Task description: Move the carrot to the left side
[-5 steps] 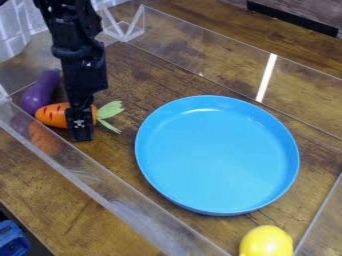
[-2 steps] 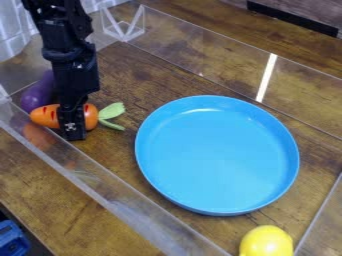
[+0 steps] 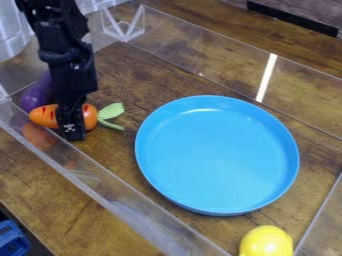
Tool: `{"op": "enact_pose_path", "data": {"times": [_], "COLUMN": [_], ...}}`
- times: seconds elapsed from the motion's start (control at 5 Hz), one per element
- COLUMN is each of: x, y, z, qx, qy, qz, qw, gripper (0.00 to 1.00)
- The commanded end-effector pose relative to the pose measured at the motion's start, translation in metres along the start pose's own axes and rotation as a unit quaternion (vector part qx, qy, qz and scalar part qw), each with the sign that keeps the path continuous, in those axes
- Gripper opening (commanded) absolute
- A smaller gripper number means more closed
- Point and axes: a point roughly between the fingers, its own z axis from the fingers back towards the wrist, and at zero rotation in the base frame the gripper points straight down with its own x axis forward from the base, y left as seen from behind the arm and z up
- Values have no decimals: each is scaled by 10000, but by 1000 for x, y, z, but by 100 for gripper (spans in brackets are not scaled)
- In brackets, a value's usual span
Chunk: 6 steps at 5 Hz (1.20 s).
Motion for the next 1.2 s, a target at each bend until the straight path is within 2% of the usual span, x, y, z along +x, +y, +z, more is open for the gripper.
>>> {"op": "enact_pose_path", "data": {"times": [0.0,1.0], "x": [-10,-13], "y": [3,2], "z": [9,8], "qx": [134,160], "qy": [-78,-221], "qz": [28,-63], "qw": [9999,9996], "gripper": [0,0]}}
